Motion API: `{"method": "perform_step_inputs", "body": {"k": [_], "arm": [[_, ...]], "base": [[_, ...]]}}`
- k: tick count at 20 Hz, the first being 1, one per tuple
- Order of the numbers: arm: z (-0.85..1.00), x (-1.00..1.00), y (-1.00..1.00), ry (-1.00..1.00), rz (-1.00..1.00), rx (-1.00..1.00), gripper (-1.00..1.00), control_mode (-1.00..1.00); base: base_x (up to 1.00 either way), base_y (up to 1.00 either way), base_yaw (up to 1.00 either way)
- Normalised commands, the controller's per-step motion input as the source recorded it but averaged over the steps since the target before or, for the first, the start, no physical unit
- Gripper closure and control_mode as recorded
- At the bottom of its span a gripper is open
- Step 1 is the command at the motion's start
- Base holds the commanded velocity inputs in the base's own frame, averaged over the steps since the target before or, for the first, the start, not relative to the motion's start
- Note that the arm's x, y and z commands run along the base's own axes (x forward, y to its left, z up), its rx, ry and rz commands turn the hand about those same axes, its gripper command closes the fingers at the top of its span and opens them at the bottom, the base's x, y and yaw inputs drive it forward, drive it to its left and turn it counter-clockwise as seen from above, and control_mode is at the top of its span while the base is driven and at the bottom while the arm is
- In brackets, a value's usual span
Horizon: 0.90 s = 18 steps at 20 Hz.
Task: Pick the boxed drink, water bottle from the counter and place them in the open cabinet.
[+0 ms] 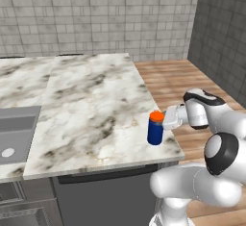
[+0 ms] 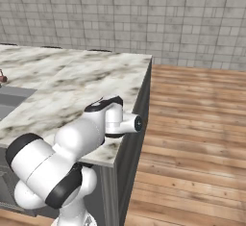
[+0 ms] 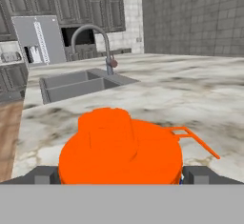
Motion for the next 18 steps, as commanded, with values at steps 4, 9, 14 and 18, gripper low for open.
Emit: {"method": "perform_step_inputs", "body": {"k": [4, 9, 14, 18], "arm": [[-0.14, 0.0, 0.06, 0.0, -0.01, 0.01, -1.0, -1.0], [-0.13, 0.0, 0.15, 0.0, -0.02, 0.02, 1.0, -1.0], [-0.09, -0.05, 0.12, 0.0, -0.02, 0.02, 1.0, -1.0], [0.01, -0.16, 0.0, 0.0, 0.0, 0.0, 1.0, -1.0]], "base": [[0.0, 0.0, 0.0], [0.0, 0.0, 0.0], [0.0, 0.0, 0.0], [0.0, 0.0, 0.0]]}}
